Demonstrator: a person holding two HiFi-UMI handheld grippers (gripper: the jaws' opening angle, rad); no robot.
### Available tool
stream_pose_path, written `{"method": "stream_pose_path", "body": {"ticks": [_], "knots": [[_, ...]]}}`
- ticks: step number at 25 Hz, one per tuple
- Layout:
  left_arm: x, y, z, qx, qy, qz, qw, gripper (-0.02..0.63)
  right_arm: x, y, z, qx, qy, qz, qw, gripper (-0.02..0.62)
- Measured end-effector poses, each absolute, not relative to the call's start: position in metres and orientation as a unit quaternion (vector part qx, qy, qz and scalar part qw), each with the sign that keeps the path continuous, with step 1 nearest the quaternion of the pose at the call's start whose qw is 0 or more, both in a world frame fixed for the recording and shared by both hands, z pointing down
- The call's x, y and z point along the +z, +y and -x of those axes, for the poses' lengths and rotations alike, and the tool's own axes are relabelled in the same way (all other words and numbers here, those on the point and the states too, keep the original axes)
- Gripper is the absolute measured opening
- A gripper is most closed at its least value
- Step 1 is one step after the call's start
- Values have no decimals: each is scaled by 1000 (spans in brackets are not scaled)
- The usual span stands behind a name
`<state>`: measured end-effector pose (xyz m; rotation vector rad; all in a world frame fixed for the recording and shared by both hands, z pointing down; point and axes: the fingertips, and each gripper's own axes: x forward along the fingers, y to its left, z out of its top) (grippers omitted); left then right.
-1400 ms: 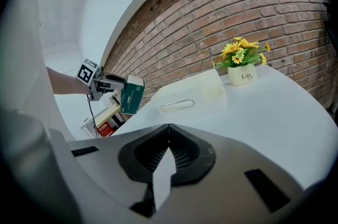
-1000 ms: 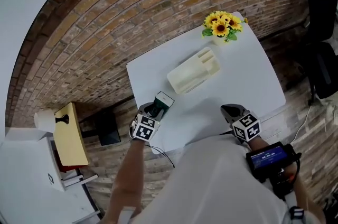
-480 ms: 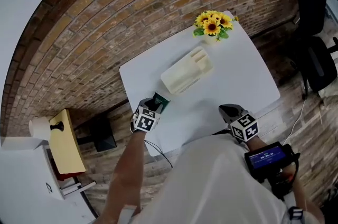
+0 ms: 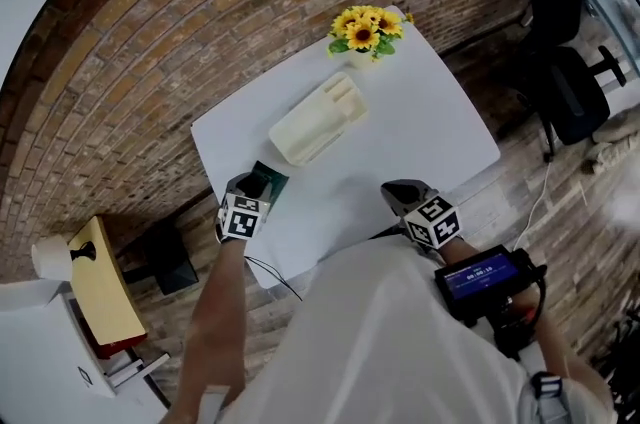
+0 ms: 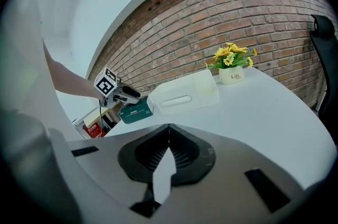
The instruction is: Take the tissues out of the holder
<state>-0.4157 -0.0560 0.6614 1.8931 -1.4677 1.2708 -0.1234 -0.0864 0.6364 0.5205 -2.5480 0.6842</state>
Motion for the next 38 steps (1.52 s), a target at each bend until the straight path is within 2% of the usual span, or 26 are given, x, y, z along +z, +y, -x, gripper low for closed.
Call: {"method": "stream_pose_path", "body": {"ticks": [4,11,21,23,26,27,33,38], "knots": [[652,-51,416,457,-535,-679,210,166,630,-82,128,248,-923,-187,226,6],[642,-47,406,442,-551,-680,198,209,625,-77,117,243,-923,-189,230,6],[613,-32,373,343,-604,-690,203,204,622,-90,121,231,-930,-164,233,6],[606,-25,364,316,-617,-691,206,156,618,-94,125,222,-935,-154,230,6],[594,-17,349,247,-649,-683,225,24,609,-102,131,211,-942,-141,221,6],[591,-15,342,225,-656,-682,231,12,605,-105,132,208,-944,-138,216,6],[584,-3,292,166,-656,-696,241,8,589,-118,139,193,-952,-130,197,6],[588,3,287,165,-660,-690,247,8,592,-119,138,194,-953,-125,199,6]]}}
